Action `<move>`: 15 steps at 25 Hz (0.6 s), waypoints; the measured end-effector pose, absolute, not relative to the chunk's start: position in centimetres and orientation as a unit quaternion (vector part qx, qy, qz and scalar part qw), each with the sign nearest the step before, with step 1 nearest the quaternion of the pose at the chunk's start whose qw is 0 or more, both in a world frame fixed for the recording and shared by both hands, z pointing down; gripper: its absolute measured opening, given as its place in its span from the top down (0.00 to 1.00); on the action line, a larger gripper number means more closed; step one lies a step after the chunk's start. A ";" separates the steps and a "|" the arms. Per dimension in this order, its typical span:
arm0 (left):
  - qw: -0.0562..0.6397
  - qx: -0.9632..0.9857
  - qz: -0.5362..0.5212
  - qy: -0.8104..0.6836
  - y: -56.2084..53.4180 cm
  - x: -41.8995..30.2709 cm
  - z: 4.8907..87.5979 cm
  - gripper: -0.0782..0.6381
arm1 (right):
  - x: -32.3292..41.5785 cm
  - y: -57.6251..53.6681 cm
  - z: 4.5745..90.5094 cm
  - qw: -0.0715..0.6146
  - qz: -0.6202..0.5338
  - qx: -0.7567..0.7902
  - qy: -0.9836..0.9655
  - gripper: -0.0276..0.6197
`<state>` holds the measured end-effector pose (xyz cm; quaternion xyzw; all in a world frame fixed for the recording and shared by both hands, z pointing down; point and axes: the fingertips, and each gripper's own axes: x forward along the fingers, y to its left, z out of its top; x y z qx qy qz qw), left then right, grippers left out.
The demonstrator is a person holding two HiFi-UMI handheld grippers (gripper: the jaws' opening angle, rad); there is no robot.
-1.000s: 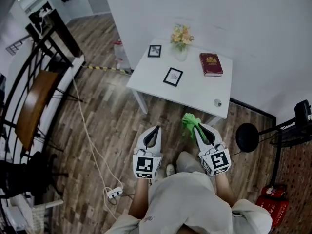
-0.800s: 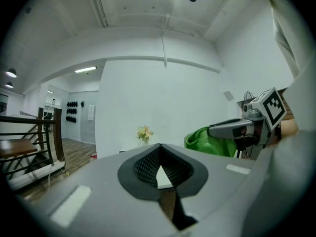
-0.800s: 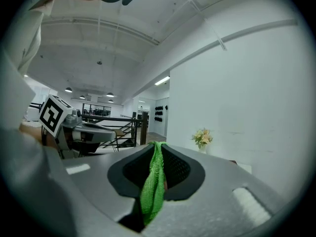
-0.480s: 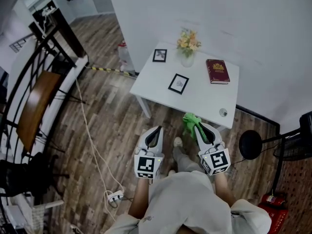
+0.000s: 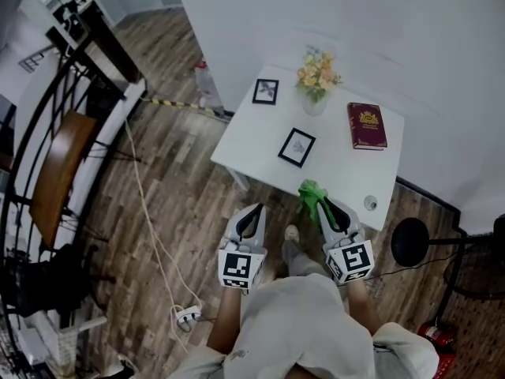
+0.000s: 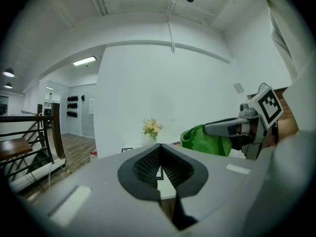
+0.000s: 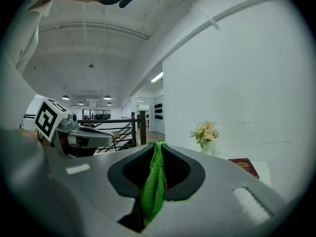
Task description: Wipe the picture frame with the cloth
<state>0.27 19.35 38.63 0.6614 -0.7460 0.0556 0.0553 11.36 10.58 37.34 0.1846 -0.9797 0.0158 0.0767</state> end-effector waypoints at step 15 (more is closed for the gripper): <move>0.082 0.654 0.080 -0.747 6.8 -5.6 41.0 0.86 | 5.0 -2.7 40.3 0.105 0.062 0.152 -0.981 0.89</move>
